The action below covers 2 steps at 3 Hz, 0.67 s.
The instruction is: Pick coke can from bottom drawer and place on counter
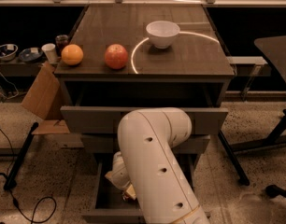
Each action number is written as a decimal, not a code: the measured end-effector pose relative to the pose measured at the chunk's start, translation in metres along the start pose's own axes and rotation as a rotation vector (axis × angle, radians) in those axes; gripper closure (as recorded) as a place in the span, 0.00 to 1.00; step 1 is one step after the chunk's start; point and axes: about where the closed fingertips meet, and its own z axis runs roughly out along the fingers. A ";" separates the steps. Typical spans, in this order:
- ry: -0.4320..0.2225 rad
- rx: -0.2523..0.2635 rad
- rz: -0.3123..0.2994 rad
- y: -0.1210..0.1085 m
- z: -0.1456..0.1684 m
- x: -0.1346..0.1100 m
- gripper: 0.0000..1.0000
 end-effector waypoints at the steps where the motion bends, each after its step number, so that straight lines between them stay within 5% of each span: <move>1: 0.010 -0.019 -0.007 0.025 0.038 0.012 0.00; 2: 0.010 -0.027 0.005 0.036 0.062 0.017 0.00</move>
Offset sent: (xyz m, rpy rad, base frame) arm 0.0041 -0.0404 -0.0973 -0.0313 0.0128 -0.0241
